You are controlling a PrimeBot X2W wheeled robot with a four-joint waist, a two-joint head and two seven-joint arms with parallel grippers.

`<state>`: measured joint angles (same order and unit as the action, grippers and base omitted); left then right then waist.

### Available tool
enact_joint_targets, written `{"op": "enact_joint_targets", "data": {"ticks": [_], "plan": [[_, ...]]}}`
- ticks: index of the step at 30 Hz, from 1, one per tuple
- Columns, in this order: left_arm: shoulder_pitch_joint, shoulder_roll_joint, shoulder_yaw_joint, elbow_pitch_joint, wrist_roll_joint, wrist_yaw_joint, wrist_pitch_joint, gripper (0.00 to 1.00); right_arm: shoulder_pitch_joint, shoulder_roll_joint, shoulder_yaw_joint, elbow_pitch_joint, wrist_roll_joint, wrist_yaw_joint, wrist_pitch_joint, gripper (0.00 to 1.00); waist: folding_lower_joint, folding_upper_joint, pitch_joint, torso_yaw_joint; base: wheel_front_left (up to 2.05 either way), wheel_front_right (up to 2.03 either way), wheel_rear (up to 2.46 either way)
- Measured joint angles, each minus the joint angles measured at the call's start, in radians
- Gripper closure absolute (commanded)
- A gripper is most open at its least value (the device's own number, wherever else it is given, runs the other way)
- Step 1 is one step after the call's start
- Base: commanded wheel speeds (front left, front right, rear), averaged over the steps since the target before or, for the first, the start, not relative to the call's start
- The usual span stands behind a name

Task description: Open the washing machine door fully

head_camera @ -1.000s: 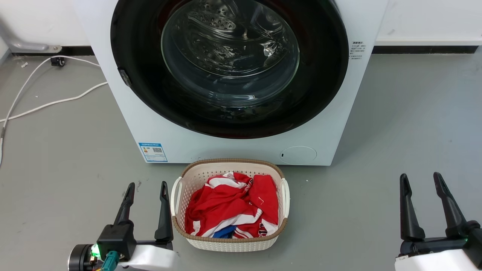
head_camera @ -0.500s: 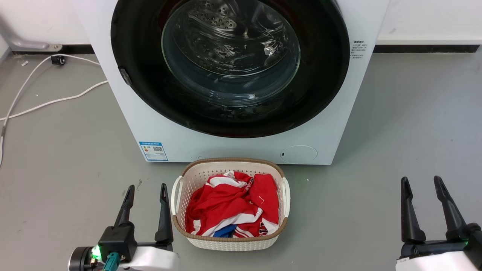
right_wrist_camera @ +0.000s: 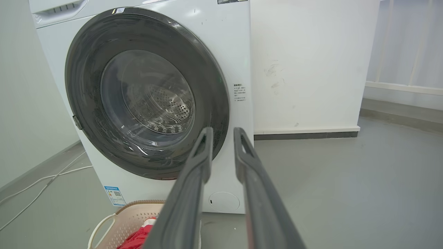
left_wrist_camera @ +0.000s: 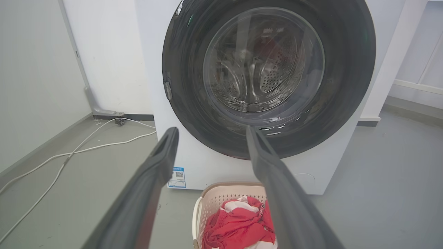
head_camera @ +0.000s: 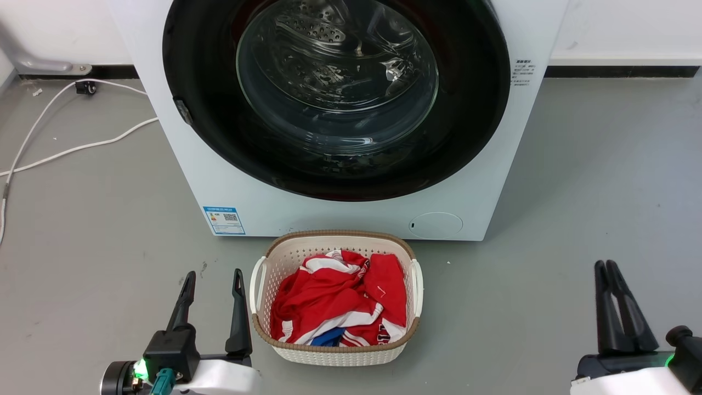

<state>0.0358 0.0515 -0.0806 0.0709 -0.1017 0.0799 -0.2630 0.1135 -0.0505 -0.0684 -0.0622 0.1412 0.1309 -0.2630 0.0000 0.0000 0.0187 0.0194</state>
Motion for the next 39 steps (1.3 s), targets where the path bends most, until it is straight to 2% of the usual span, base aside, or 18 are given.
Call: {"op": "enact_joint_targets", "data": {"ticks": [3,6,10,14,20,23,28,33,39], "plan": [[0.000,0.000,-0.001,0.000,-0.001,0.000,0.000,0.00,0.000,0.000,0.010,-0.003,0.036,0.000,0.000,1.00,0.0000,0.0000,-0.001,0.001,0.00,0.00,0.00],[0.000,0.000,0.000,0.001,-0.001,0.001,0.000,0.00,-0.001,0.000,0.016,-0.004,0.192,0.000,0.000,1.00,0.0000,0.0000,-0.002,0.000,0.00,0.00,0.00],[0.000,0.000,0.000,0.003,-0.003,0.001,0.000,0.00,-0.009,-0.001,0.027,0.012,0.479,0.000,0.000,1.00,0.0000,0.0000,-0.002,0.000,0.00,0.00,0.00],[0.000,0.000,-0.002,0.007,-0.005,0.001,0.000,0.00,-0.012,-0.002,0.062,0.062,0.876,0.000,0.000,1.00,0.0000,0.0000,-0.004,0.002,0.00,0.00,0.00],[0.000,0.000,0.004,0.010,-0.007,0.001,0.000,0.00,-0.013,-0.001,0.150,0.052,1.239,0.000,0.000,1.00,0.0000,0.0000,-0.005,0.002,0.00,0.00,0.00],[0.000,0.000,0.007,0.010,-0.006,0.001,0.000,0.00,-0.012,0.003,0.177,0.022,1.344,0.000,0.016,1.00,0.0000,0.0000,-0.005,-0.001,0.00,0.00,0.00],[0.000,0.000,0.007,0.010,-0.006,0.003,0.000,0.00,0.000,-0.015,0.143,-0.036,1.497,0.000,0.118,1.00,0.0000,0.0000,-0.004,-0.002,0.00,0.00,0.00],[0.000,0.000,0.005,0.010,-0.005,0.006,0.000,0.00,0.019,-0.022,0.104,-0.058,1.554,0.000,0.212,1.00,0.0000,0.0000,-0.001,-0.001,0.00,0.00,0.00],[0.000,0.000,0.006,0.010,-0.001,0.009,0.000,0.00,0.035,-0.017,0.068,-0.054,1.564,0.000,0.291,1.00,0.0000,0.0000,0.003,0.000,0.00,0.00,0.00]]}}
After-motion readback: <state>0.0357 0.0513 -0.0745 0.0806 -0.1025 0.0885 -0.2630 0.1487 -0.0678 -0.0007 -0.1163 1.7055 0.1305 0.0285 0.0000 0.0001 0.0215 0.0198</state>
